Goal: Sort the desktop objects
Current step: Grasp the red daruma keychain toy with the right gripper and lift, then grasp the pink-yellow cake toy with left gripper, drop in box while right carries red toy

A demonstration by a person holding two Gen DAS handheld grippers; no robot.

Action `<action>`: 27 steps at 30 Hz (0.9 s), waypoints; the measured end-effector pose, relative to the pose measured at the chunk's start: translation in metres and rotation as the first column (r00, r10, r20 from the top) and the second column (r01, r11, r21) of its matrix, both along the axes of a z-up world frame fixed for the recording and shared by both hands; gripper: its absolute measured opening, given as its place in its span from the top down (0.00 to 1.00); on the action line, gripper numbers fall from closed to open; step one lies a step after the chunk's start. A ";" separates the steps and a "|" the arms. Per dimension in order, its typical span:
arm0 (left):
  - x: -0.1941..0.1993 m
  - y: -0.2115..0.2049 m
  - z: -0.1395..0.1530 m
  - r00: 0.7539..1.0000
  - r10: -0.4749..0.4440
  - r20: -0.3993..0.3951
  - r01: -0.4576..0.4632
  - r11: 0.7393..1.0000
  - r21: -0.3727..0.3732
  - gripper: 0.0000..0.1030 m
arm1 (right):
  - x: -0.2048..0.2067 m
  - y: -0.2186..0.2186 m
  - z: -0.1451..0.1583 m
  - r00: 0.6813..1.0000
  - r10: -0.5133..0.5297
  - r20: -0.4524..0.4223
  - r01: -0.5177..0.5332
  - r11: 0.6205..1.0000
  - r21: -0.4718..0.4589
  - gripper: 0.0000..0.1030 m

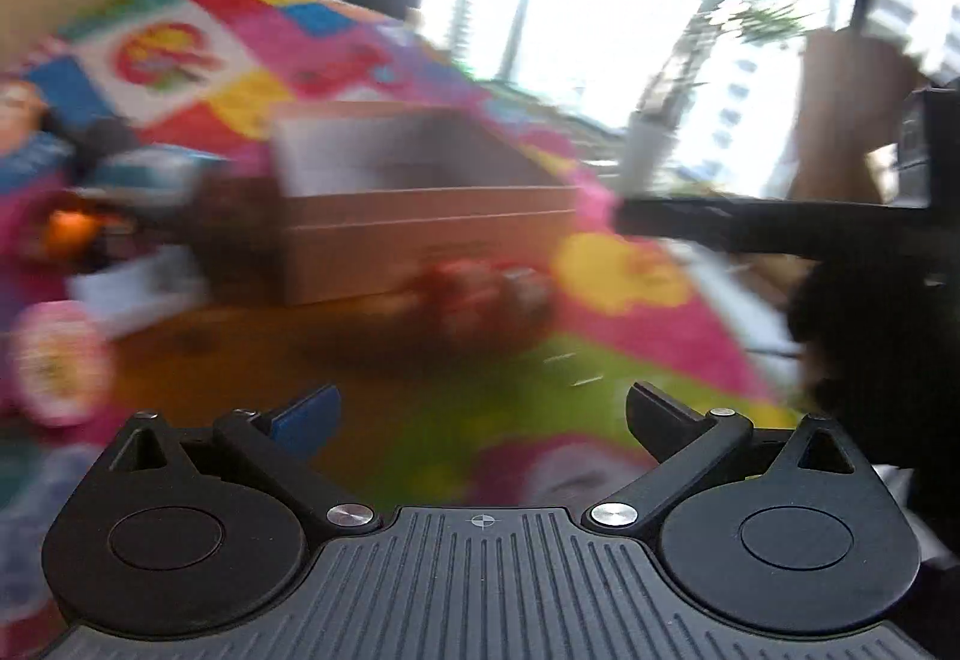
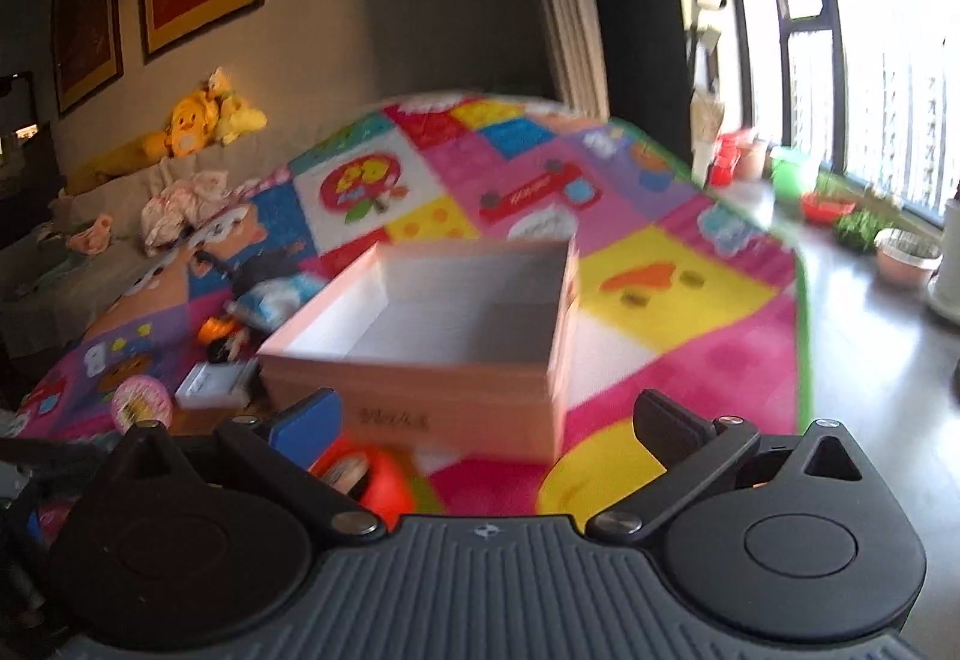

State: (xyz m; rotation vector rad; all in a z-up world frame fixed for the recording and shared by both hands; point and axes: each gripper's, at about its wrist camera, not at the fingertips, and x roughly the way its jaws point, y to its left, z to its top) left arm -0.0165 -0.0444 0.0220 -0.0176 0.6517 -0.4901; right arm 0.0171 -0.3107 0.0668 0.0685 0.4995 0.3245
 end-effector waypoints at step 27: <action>0.047 0.097 -0.006 0.858 0.510 0.069 -0.514 0.849 0.124 0.00 | 0.016 0.086 -0.053 0.983 0.070 -0.168 -0.099 0.981 -0.166 0.50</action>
